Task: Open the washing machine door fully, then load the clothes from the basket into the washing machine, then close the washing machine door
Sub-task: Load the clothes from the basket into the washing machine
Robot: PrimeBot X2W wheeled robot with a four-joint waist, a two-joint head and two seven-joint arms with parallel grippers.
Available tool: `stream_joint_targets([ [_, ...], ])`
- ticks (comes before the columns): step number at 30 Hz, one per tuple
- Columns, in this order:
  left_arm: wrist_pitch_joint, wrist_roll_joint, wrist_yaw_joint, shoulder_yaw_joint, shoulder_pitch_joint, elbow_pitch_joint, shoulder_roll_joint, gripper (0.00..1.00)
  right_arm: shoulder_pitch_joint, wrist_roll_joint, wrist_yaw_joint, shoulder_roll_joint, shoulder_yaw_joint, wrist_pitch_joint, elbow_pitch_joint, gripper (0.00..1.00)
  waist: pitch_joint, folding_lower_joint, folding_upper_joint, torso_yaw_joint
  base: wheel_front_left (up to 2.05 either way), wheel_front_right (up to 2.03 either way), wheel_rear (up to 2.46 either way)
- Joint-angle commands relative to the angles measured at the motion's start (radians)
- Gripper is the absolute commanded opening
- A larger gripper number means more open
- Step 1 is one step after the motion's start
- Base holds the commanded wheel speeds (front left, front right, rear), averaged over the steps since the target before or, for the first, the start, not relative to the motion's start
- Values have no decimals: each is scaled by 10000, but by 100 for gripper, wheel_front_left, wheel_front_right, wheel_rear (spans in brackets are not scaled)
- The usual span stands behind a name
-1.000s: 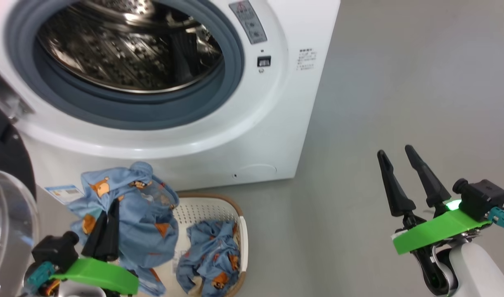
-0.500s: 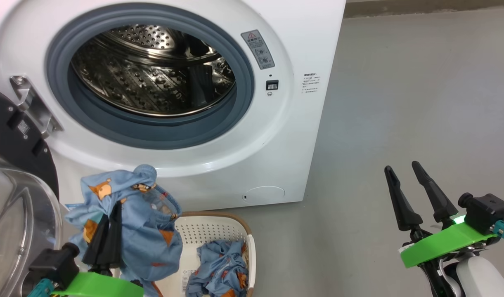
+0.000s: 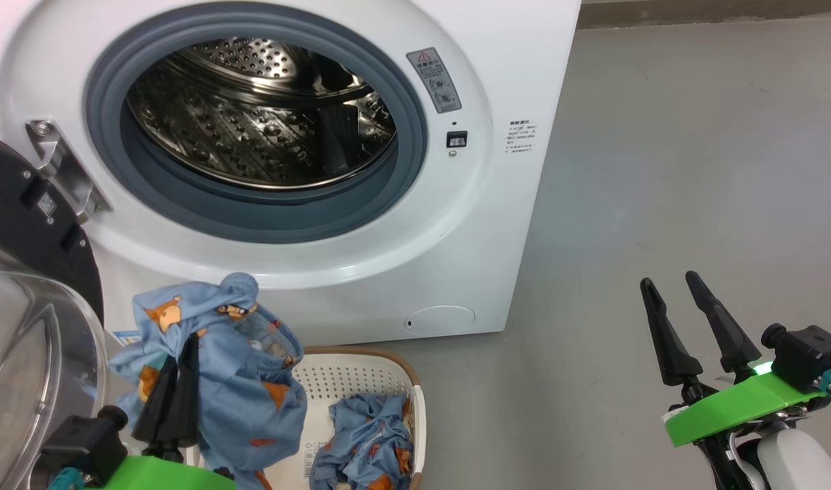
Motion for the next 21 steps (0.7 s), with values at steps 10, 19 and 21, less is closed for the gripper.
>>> stream_joint_targets([
  [10, -17, -72, 45, 330, -462, -400, 205, 0, -129, -15, 16, -151, 223, -48, -258, 100, 127, 0, 0, -52, 0, 0, 0],
  [19, 108, 115, -73, 189, -1626, -599, 329, 0, -310, -9, 16, -175, 226, -48, -360, 100, 557, 0, 0, -93, 0, 0, 0],
  [21, 174, 179, -112, 152, -2079, -553, 366, 0, -384, -15, 16, -172, 252, -48, -396, 100, 737, 0, 0, -118, 0, 0, 0],
])
